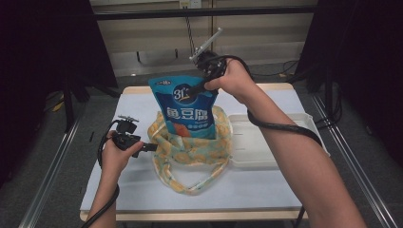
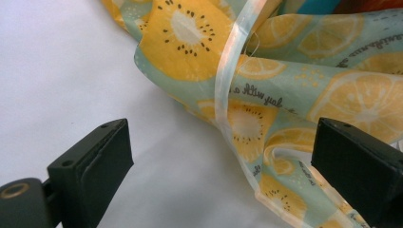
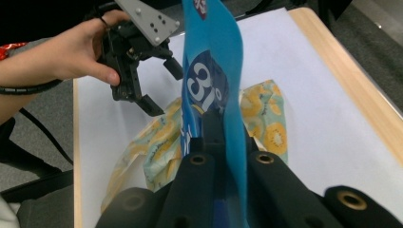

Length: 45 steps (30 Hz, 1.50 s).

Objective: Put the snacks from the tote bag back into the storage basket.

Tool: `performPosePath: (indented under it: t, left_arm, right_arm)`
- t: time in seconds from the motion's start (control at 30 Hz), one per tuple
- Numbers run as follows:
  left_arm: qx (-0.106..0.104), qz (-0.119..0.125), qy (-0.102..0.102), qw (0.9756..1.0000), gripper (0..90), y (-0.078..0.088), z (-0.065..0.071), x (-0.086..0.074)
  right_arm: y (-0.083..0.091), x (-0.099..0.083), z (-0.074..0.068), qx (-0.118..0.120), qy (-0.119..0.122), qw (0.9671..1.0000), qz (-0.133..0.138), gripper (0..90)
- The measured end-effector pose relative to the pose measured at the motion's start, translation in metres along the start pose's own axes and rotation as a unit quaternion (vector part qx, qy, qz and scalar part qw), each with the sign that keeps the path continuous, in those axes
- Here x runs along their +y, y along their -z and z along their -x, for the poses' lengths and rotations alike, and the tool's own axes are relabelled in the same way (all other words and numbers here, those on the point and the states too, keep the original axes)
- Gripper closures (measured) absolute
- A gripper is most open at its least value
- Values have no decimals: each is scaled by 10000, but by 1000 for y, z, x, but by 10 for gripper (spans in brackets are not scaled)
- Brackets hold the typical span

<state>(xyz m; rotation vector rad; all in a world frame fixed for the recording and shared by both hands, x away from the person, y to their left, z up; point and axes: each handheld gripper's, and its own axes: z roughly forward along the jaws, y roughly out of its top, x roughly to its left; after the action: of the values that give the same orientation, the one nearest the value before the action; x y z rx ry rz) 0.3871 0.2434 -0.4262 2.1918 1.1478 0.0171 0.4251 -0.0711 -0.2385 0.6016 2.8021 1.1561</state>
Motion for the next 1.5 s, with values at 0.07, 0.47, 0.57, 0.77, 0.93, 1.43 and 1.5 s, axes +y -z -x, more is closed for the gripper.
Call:
performPosePath:
  t: [0.07,0.47,0.57,0.77,0.93,1.43,1.5]
  left_arm:
    - [-27,-2,30,10000,60,0,0,0]
    - [19,63,73,10000,55,1,-1,-1]
    - [4,35,62,10000,54,2,-2,-1]
    - [-7,13,70,10000,54,2,-1,-1]
    - [-8,17,77,10000,54,1,0,-1]
    - [84,6,3,10000,53,6,2,0]
    - [80,61,34,9999,53,7,2,1]
  right_arm:
    - [4,3,0,-14,23,10000,-3,900]
    - [29,19,-2,-21,46,9999,96,900]
    - [34,19,-2,-60,22,9999,100,900]
    - [44,20,-2,-16,-13,10000,29,900]
    - [54,21,-3,-17,-62,10000,-60,900]
    - [85,4,-3,-192,-136,9997,-67,900]
    - [89,2,-3,-180,-137,9997,-91,900]
